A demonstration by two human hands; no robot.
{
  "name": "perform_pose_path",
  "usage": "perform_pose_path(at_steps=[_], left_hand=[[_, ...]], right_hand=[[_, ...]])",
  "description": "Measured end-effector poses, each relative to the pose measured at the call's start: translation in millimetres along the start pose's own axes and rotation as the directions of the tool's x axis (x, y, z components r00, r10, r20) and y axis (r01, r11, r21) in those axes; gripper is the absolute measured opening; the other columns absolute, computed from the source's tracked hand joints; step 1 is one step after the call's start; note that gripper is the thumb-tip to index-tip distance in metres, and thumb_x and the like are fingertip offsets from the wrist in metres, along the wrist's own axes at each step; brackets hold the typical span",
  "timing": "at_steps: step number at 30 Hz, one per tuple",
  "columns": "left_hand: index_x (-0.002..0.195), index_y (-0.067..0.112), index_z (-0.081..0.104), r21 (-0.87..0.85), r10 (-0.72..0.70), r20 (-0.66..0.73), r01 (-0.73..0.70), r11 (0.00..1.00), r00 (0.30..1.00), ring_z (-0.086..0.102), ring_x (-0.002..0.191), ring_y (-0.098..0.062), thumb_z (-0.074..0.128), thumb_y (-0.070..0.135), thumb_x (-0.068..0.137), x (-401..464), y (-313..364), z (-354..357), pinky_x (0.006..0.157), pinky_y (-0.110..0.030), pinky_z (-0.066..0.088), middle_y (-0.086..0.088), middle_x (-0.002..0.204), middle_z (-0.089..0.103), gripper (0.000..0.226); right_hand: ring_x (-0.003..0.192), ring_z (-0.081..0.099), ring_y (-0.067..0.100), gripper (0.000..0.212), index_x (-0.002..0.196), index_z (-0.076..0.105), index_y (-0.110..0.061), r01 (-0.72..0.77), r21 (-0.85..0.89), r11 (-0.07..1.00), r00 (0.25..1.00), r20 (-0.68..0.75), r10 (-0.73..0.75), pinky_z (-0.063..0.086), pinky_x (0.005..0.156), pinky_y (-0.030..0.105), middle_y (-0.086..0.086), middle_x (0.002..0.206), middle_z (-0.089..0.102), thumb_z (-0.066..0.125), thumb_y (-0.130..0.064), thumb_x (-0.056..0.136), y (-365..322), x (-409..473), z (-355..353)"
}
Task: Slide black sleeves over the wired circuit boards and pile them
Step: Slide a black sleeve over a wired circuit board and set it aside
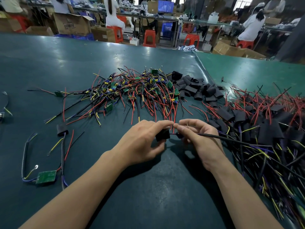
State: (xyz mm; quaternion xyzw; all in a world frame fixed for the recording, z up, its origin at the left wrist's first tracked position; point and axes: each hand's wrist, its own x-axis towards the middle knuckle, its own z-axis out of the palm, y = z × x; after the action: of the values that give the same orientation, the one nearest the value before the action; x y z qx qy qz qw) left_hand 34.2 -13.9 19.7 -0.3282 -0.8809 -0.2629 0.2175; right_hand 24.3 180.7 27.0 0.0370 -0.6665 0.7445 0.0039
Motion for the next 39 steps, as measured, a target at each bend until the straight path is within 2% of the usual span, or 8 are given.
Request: perform_pose_path(at_steps=[2,6,15,19,21,26,32,39], left_hand=[[0.137,0.023,0.048,-0.034,-0.011,-0.004,0.011,0.999,1.0,0.066,0.097,-0.025,0.069,0.014,0.082,1.0,2.1,1.8,0.088,-0.036,0.047,-0.004,0.109,0.071,0.06],[0.134,0.012,0.055,-0.087,-0.064,-0.067,0.058,0.994,0.996,0.067,0.103,-0.026,0.07,0.011,0.081,0.5,-2.5,2.4,0.091,-0.039,0.05,-0.005,0.116,0.071,0.054],[0.13,0.015,0.057,-0.23,-0.077,-0.05,0.064,0.971,0.996,0.065,0.106,-0.008,0.073,0.005,0.08,-2.6,-4.3,6.3,0.095,-0.026,0.049,0.006,0.113,0.07,0.053],[0.134,0.011,0.055,-0.25,-0.089,-0.101,0.062,0.966,0.991,0.064,0.113,-0.007,0.074,0.005,0.082,-1.8,-4.7,8.2,0.1,-0.031,0.05,0.001,0.12,0.07,0.055],[0.136,0.011,0.053,-0.27,-0.116,-0.146,0.073,0.96,0.982,0.064,0.114,-0.006,0.074,0.004,0.082,-1.3,-5.2,7.9,0.101,-0.03,0.05,0.001,0.121,0.07,0.058],[0.132,0.011,0.056,-0.272,-0.095,-0.178,0.044,0.961,0.979,0.065,0.111,-0.002,0.076,0.003,0.079,-1.4,-7.1,8.0,0.099,-0.031,0.051,0.002,0.117,0.071,0.057],[0.124,0.004,0.061,-0.272,-0.032,-0.247,-0.038,0.962,0.969,0.067,0.107,-0.005,0.076,-0.002,0.078,1.0,-4.7,10.5,0.096,-0.028,0.053,-0.001,0.114,0.072,0.049],[0.113,0.001,0.066,-0.277,-0.041,-0.28,-0.04,0.96,0.959,0.069,0.1,-0.009,0.079,-0.001,0.076,1.2,-5.0,7.2,0.091,-0.029,0.055,-0.002,0.107,0.072,0.039]], right_hand=[[0.071,0.068,0.013,0.018,0.091,0.075,-0.012,0.002,0.088,0.996,0.999,0.035,-0.005,0.054,0.062,0.019,0.01,0.088,0.075,0.07,0.003,0.083,1.9,-0.6,1.7],[0.076,0.07,0.021,0.019,0.093,0.075,-0.005,-0.07,0.175,0.982,0.996,0.061,0.06,0.057,0.069,0.024,0.016,0.09,0.072,0.066,0.008,0.083,4.4,-0.7,3.7],[0.072,0.066,0.017,0.014,0.088,0.075,-0.007,-0.087,-0.003,0.996,0.996,-0.026,0.087,0.055,0.066,0.023,0.015,0.082,0.073,0.073,0.005,0.08,7.4,-2.6,7.4],[0.064,0.07,0.019,0.01,0.082,0.074,-0.003,-0.239,0.361,0.901,0.962,-0.039,0.271,0.057,0.061,0.021,0.014,0.076,0.073,0.072,0.003,0.074,1.9,-0.1,6.0],[0.065,0.072,0.021,0.024,0.089,0.072,0.002,-0.298,0.453,0.84,0.945,0.015,0.327,0.057,0.059,0.02,0.016,0.079,0.073,0.074,-0.003,0.066,-0.6,-0.4,3.3],[0.07,0.074,0.026,0.031,0.092,0.068,0.003,-0.35,0.445,0.824,0.932,0.077,0.354,0.058,0.06,0.02,0.02,0.084,0.073,0.071,0.005,0.061,-1.8,-2.2,4.5],[0.062,0.072,0.02,0.012,0.073,0.07,-0.001,-0.368,0.526,0.767,0.917,0.067,0.394,0.056,0.055,0.017,0.017,0.075,0.072,0.07,0.003,0.062,-5.1,-2.6,4.0],[0.061,0.07,0.015,0.016,0.082,0.063,-0.001,-0.356,0.561,0.747,0.922,0.078,0.38,0.054,0.054,0.015,0.013,0.076,0.069,0.068,0.0,0.067,-8.9,-1.9,3.8]])
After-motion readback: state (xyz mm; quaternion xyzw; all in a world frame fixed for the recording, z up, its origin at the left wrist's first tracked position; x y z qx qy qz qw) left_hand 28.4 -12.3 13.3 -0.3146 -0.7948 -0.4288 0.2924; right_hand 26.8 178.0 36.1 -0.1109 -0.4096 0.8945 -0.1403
